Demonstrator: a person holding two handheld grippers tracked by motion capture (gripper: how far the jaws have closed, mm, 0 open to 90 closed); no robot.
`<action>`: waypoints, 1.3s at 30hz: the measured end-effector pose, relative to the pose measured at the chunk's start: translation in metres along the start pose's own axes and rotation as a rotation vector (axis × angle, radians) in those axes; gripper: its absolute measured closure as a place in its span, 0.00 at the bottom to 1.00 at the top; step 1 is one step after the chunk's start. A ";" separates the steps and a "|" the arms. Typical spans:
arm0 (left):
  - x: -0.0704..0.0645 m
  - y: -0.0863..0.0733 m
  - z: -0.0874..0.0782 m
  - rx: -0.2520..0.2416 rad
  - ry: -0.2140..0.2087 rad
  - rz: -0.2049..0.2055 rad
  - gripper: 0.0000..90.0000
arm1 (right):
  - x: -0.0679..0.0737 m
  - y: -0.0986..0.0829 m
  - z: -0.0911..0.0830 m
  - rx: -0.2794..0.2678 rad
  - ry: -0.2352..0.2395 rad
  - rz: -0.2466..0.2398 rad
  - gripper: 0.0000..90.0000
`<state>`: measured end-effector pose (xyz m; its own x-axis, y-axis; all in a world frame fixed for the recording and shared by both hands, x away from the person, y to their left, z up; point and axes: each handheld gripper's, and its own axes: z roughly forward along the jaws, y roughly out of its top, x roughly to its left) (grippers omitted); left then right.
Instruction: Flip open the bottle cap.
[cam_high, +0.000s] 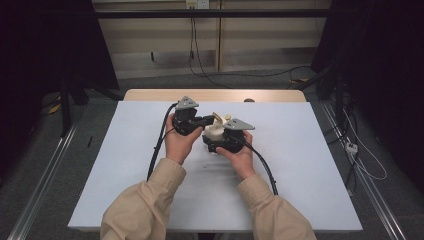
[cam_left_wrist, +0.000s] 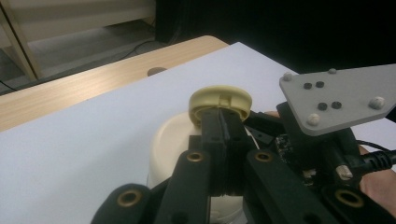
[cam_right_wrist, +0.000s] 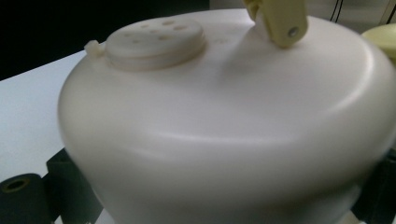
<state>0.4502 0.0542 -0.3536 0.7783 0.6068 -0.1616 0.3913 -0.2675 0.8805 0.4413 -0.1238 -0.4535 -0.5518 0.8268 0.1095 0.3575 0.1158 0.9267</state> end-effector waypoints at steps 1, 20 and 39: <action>0.000 0.000 0.000 -0.002 0.001 -0.004 1.00 | 0.000 0.000 0.000 0.000 0.000 0.000 0.07; -0.003 0.008 0.005 -0.001 -0.005 0.009 1.00 | 0.000 0.000 0.000 0.000 -0.001 0.000 0.07; -0.001 0.009 0.008 0.001 -0.003 0.000 1.00 | 0.000 0.000 0.000 0.000 0.000 0.001 0.07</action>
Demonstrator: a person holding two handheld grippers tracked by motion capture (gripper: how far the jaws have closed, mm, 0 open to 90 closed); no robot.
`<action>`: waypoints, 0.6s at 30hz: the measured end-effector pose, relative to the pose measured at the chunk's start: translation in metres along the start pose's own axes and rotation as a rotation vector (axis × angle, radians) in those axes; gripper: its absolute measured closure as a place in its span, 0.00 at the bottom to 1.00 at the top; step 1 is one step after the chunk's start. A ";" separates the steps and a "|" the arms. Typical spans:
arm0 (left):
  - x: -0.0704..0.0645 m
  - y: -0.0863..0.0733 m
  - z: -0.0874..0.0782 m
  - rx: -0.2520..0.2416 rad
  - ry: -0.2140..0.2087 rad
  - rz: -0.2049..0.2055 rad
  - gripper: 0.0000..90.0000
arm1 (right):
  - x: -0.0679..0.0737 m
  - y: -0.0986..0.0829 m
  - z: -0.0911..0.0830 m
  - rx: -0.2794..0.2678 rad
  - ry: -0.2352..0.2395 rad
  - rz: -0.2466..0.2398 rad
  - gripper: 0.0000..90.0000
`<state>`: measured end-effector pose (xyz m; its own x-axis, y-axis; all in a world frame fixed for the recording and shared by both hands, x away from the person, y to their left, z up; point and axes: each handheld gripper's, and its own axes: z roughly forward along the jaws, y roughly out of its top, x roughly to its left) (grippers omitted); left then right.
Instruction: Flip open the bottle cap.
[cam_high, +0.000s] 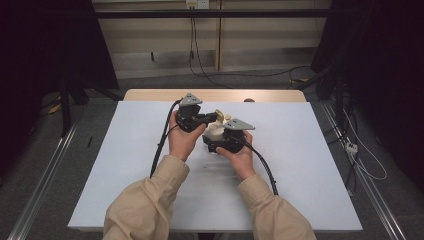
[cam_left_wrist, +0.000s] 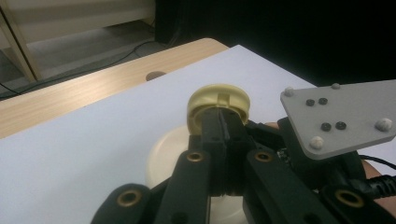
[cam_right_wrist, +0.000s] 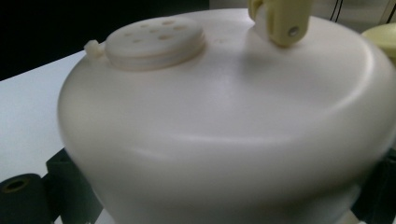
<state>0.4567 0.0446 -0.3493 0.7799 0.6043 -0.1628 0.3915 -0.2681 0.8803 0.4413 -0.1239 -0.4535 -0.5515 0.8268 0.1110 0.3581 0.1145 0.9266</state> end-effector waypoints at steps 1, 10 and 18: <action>0.000 0.000 0.000 -0.004 -0.001 -0.002 1.00 | 0.000 0.000 0.000 0.000 0.000 0.000 0.07; 0.000 0.002 0.002 -0.005 0.003 -0.004 1.00 | 0.000 0.000 0.000 0.000 0.001 0.001 0.07; 0.002 0.002 0.007 0.001 0.008 -0.004 0.99 | 0.000 0.000 0.000 0.001 0.000 0.001 0.07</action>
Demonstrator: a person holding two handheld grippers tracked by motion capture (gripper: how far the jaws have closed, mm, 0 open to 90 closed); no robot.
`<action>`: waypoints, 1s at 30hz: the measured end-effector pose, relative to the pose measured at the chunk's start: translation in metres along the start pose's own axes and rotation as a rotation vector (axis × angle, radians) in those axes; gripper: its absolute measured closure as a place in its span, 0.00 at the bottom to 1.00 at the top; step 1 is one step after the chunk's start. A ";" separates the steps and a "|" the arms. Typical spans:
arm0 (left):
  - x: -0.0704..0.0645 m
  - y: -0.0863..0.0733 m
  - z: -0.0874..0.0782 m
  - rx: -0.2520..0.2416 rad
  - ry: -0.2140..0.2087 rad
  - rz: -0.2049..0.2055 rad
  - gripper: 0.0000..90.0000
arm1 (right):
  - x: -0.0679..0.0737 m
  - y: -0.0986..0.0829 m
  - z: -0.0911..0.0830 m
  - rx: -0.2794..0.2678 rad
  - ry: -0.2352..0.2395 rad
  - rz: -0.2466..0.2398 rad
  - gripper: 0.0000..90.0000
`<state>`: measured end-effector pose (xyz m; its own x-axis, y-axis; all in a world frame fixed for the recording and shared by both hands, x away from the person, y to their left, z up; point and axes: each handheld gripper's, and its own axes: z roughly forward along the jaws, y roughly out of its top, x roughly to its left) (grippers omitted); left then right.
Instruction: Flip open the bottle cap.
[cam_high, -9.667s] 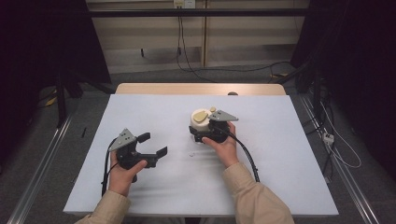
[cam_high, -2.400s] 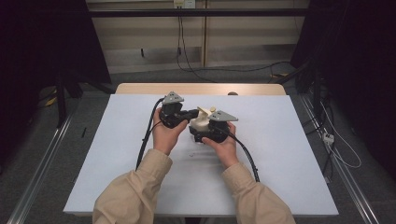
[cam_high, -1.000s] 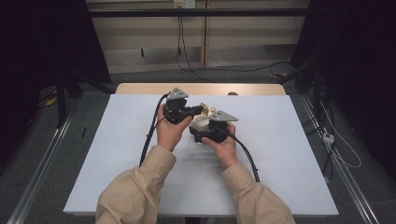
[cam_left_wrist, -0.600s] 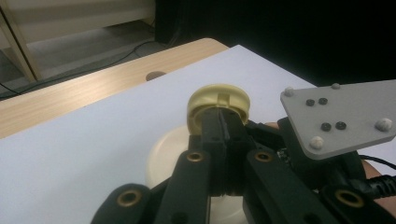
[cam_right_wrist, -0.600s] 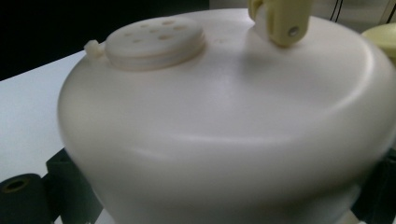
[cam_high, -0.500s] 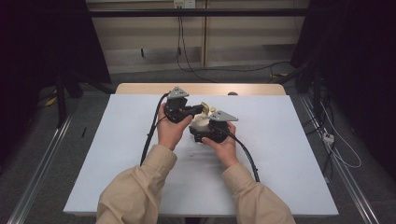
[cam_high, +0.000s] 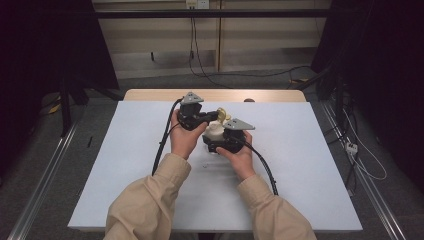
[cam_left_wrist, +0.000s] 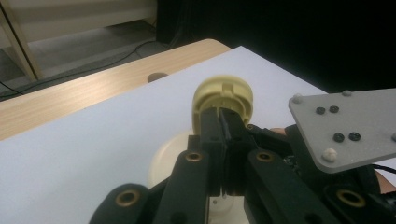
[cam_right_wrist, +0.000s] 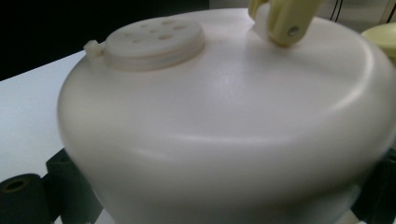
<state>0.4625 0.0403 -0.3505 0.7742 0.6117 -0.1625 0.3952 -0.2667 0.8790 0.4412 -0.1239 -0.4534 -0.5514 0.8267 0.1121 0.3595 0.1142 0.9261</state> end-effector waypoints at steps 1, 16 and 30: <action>0.000 0.000 0.001 0.002 0.001 -0.001 0.99 | 0.000 0.000 0.000 0.000 0.000 0.000 0.07; -0.001 -0.001 -0.007 -0.007 0.018 0.001 0.79 | 0.001 0.000 -0.001 0.003 -0.007 0.009 0.06; 0.009 -0.023 -0.030 -0.025 0.013 -0.060 0.37 | 0.000 -0.007 -0.019 0.092 -0.004 0.002 0.04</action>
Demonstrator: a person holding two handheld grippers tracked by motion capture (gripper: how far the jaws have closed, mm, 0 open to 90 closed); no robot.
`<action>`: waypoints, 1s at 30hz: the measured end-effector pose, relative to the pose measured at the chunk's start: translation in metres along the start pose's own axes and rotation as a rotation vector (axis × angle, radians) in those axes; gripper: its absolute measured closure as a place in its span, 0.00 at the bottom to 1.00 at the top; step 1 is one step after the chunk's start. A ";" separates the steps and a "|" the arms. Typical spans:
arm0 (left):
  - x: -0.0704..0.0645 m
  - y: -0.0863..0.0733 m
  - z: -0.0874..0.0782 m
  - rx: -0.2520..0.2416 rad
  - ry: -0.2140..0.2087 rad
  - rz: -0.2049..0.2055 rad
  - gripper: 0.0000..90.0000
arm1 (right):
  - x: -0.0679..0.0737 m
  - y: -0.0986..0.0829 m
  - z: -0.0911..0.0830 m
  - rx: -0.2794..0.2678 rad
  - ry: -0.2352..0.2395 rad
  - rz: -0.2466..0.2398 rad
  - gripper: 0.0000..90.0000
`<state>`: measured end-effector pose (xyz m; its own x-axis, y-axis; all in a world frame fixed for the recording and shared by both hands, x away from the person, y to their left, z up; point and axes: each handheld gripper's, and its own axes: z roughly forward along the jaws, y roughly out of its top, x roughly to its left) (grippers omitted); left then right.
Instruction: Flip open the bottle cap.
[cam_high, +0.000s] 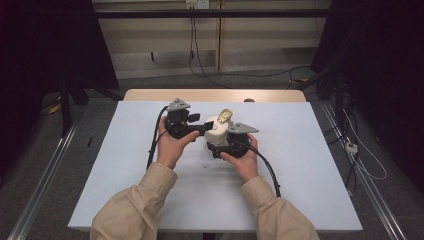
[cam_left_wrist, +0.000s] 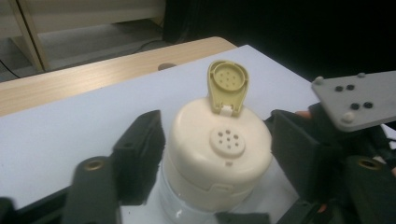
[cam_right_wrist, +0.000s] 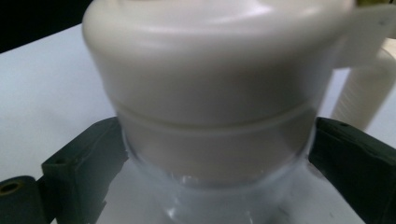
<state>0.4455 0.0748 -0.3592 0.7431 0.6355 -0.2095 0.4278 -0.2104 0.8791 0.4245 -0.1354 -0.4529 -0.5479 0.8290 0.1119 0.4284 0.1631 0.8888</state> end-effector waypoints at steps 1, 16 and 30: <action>0.001 -0.002 -0.002 -0.001 -0.001 -0.002 0.34 | -0.001 -0.001 -0.003 0.007 0.002 -0.003 0.04; 0.005 -0.040 -0.045 -0.014 0.000 0.008 0.20 | 0.009 -0.011 -0.059 -0.044 0.089 0.017 0.06; 0.018 -0.074 -0.071 -0.002 0.031 0.029 0.16 | 0.002 -0.023 -0.091 -0.056 0.087 -0.014 0.07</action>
<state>0.3908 0.1544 -0.3981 0.7389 0.6518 -0.1708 0.4056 -0.2278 0.8852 0.3482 -0.1866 -0.4326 -0.6147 0.7771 0.1349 0.3803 0.1421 0.9139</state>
